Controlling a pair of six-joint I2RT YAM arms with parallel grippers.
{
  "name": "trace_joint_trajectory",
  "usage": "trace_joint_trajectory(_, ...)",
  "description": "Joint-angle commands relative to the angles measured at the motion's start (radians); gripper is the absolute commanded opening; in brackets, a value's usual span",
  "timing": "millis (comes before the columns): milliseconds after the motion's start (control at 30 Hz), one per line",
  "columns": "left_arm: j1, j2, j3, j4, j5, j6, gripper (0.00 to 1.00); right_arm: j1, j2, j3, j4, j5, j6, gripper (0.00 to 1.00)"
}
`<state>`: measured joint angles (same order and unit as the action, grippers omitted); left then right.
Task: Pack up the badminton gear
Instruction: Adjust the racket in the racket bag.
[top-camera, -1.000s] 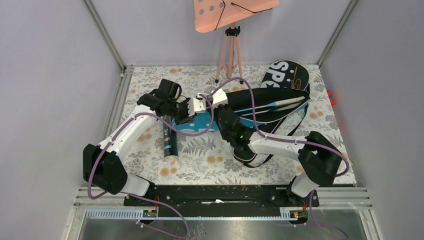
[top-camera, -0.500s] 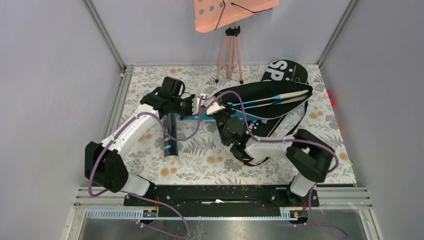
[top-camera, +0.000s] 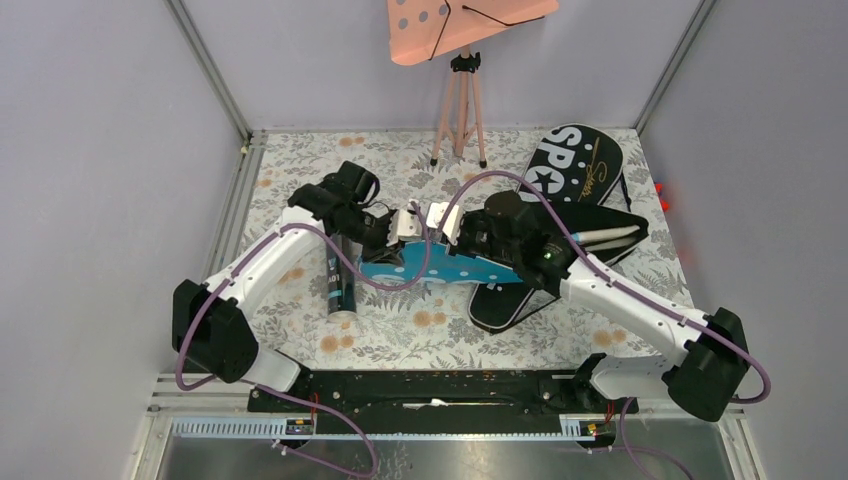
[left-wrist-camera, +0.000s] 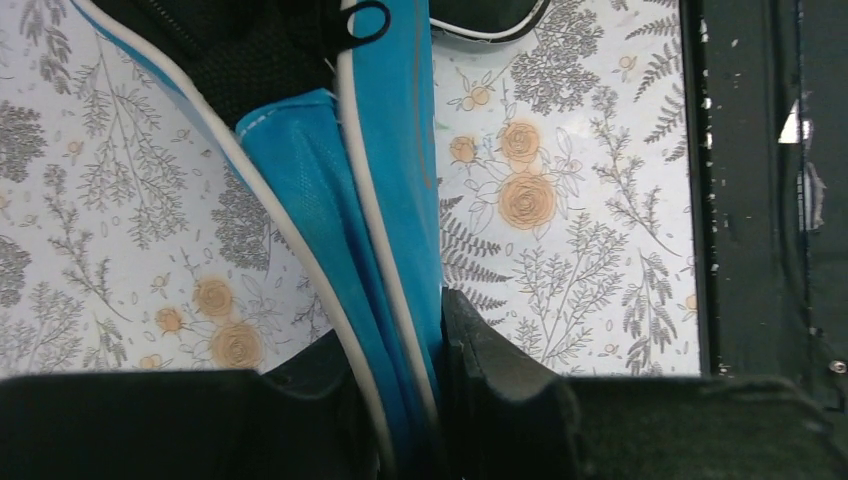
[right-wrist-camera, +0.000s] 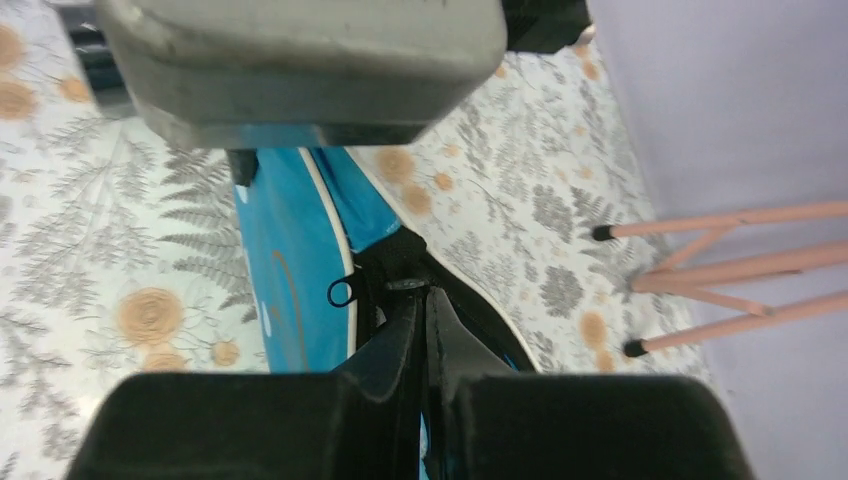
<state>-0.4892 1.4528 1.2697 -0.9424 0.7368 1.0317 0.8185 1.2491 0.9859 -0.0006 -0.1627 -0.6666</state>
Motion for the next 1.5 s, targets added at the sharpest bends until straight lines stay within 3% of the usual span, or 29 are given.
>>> trace_joint_trajectory(0,-0.061,0.037,0.006,-0.124,0.088,-0.017,0.0,-0.012,0.005,0.139,0.076,-0.282,0.08,0.0)
trace_joint_trajectory(167,-0.097,0.041,-0.019,-0.065,0.057,-0.056,0.0,-0.012,0.037,0.124,0.39,-0.176,0.228,0.0)
trace_joint_trajectory(267,-0.101,0.052,-0.021,-0.049,0.049,-0.069,0.0,-0.012,0.042,0.161,0.455,-0.153,0.315,0.0)
trace_joint_trajectory(467,-0.109,0.065,-0.062,0.028,-0.027,-0.084,0.0,-0.012,-0.015,0.202,0.383,-0.055,0.459,0.0)
trace_joint_trajectory(700,-0.085,0.014,-0.139,0.237,-0.224,-0.091,0.0,-0.013,-0.164,0.073,0.037,0.066,0.406,0.0)
trace_joint_trajectory(767,-0.077,-0.018,-0.16,0.284,-0.264,-0.09,0.0,-0.013,-0.195,-0.02,0.013,0.063,0.42,0.09)
trace_joint_trajectory(833,-0.072,-0.058,-0.183,0.314,-0.263,-0.068,0.0,-0.013,-0.216,-0.088,-0.044,0.074,0.432,0.3)
trace_joint_trajectory(900,-0.073,-0.102,-0.221,0.356,-0.249,-0.046,0.0,-0.013,-0.234,-0.136,-0.086,0.145,0.478,0.46)
trace_joint_trajectory(967,-0.076,-0.131,-0.247,0.384,-0.234,-0.033,0.0,-0.013,-0.259,-0.17,-0.124,0.232,0.52,0.56)
trace_joint_trajectory(1033,-0.078,-0.152,-0.257,0.395,-0.221,-0.034,0.0,-0.013,-0.299,-0.196,-0.169,0.25,0.554,0.59)
trace_joint_trajectory(1133,-0.081,-0.167,-0.258,0.387,-0.219,-0.032,0.0,-0.013,-0.403,-0.254,-0.155,0.144,0.592,0.6)
trace_joint_trajectory(1200,-0.085,-0.17,-0.262,0.377,-0.237,-0.023,0.0,-0.013,-0.464,-0.311,-0.093,0.079,0.613,0.61)
trace_joint_trajectory(1300,-0.099,-0.173,-0.274,0.37,-0.282,-0.007,0.0,-0.013,-0.515,-0.382,0.072,0.104,0.701,0.64)
trace_joint_trajectory(1467,-0.127,-0.176,-0.26,0.319,-0.293,0.0,0.0,-0.013,-0.451,-0.37,0.238,0.149,0.776,0.6)
